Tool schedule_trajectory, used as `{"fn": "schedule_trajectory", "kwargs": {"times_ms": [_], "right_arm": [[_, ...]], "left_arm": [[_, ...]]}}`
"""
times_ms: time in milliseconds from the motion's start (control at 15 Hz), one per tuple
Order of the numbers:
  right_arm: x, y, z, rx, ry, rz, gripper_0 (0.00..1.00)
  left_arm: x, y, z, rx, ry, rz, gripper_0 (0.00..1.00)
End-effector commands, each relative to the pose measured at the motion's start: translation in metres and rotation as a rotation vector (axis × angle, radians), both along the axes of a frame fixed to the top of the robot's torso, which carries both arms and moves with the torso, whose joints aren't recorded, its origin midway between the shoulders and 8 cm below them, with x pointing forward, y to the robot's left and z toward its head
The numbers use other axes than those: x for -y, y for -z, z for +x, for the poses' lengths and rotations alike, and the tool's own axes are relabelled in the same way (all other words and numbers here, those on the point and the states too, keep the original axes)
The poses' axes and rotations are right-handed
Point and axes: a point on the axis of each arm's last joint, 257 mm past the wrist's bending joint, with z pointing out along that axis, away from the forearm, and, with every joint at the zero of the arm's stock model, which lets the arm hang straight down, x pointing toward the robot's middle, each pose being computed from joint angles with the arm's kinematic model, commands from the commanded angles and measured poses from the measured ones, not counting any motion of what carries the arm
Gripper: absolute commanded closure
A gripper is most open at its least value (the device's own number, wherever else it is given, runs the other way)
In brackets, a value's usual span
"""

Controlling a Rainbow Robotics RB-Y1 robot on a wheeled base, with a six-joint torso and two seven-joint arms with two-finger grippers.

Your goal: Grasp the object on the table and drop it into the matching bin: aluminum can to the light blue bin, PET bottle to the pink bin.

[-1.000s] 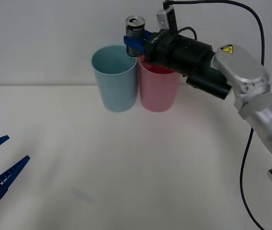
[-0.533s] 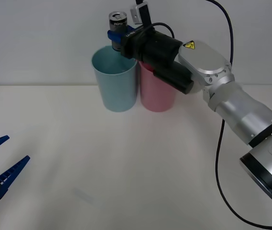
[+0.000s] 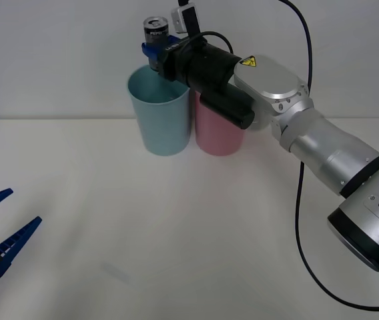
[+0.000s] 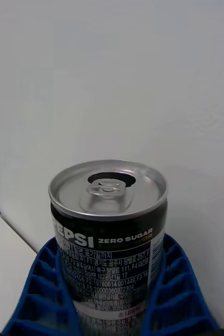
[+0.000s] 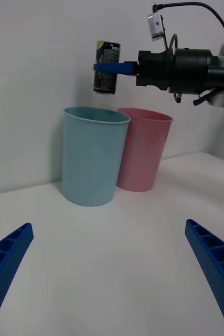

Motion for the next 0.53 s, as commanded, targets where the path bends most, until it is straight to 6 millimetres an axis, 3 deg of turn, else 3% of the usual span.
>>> {"fn": "schedule_trajectory", "kwargs": {"times_ms": [67, 533], "right_arm": [[0.0, -0.0001, 0.0, 0.001, 0.0, -0.001, 0.0], [0.0059, -0.0037, -0.0033, -0.001, -0.018, 0.013, 0.0]], "left_arm": [[0.0, 0.0, 0.0, 0.0, 0.0, 0.0, 0.0], [0.0, 0.0, 0.0, 0.0, 0.0, 0.0, 0.0]]}}
